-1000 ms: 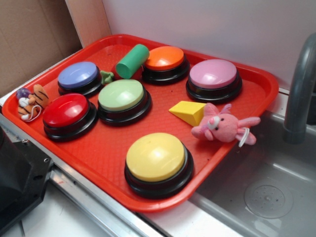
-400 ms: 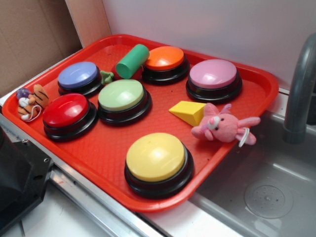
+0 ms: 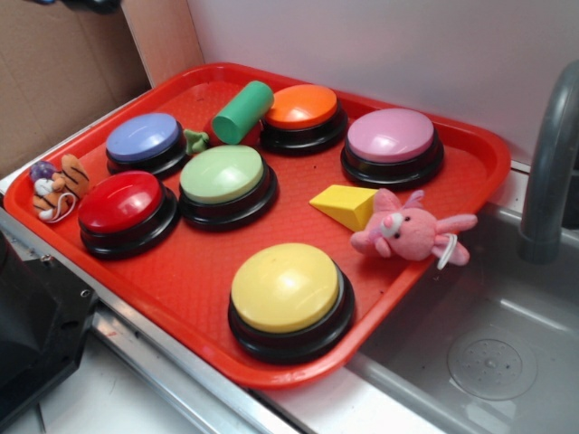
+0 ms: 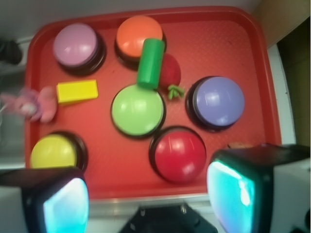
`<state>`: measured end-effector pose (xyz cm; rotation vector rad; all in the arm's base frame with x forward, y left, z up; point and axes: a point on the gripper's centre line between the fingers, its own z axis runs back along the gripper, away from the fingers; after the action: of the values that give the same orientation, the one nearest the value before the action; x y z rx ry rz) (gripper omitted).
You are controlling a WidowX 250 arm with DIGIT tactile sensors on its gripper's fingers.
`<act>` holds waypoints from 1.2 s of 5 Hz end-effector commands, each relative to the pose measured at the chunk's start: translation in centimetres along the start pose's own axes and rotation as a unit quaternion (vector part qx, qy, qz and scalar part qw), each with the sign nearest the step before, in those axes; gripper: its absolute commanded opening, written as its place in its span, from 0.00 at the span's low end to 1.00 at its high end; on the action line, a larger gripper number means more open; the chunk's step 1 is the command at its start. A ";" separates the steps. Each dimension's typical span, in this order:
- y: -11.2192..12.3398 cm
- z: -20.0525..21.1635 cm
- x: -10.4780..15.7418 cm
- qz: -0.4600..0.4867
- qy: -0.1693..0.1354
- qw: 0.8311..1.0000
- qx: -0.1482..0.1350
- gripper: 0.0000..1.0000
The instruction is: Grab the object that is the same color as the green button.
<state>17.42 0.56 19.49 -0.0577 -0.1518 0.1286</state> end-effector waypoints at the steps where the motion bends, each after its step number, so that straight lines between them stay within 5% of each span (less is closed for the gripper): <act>1: 1.8 -4.2 4.0 0.080 -0.036 0.995 0.054 1.00; 2: 2.0 -7.0 5.5 0.101 -0.038 0.991 0.085 1.00; 6: 2.1 -13.9 7.4 0.160 -0.026 0.981 0.110 1.00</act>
<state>26.01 2.16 5.57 0.1552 -0.1346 0.4496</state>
